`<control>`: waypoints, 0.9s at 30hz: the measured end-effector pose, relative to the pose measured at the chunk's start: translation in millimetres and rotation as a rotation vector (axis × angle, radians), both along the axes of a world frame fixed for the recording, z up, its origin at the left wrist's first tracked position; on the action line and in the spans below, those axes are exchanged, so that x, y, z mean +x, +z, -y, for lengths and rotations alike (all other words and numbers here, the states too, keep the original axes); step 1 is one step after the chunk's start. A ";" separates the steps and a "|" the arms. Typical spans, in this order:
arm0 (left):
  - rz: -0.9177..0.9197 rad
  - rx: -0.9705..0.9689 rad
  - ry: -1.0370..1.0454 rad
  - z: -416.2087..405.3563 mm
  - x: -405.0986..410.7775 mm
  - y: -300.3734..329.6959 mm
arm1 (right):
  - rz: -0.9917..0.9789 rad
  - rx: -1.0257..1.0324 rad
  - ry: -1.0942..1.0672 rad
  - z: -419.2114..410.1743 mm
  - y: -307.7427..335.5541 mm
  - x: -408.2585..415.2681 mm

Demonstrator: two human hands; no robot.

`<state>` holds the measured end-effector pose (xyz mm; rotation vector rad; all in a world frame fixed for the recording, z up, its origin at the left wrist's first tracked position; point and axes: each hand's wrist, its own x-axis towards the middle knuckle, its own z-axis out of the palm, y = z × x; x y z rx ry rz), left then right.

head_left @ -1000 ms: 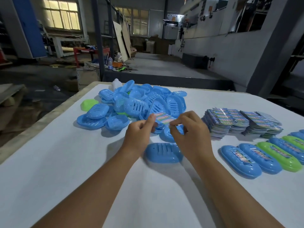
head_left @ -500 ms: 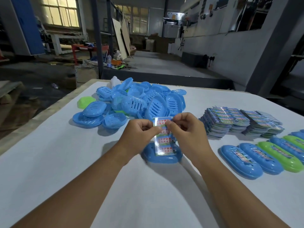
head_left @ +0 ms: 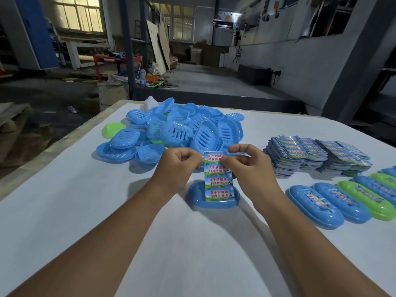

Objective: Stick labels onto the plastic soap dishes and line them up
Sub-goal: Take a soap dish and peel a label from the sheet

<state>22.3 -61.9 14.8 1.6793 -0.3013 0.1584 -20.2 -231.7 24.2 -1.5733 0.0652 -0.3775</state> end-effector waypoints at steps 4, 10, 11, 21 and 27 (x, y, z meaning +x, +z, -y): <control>-0.002 0.032 -0.002 -1.2 -0.7 0.8 | 0.002 -0.052 -0.013 0.1 -1.3 1.2; 0.031 0.019 -0.044 2.1 -4.9 1.5 | 0.131 -0.488 -0.122 0.0 -8.8 1.2; 0.041 0.019 -0.056 2.8 -5.7 1.3 | 0.145 -0.482 -0.104 -1.1 -8.3 -0.3; 0.090 0.071 -0.121 4.2 -9.7 -2.1 | 0.151 -0.527 -0.091 -4.7 -5.7 -4.7; 0.148 0.114 -0.092 10.6 -8.9 -4.7 | 0.177 -0.676 -0.183 -7.2 -6.3 -5.9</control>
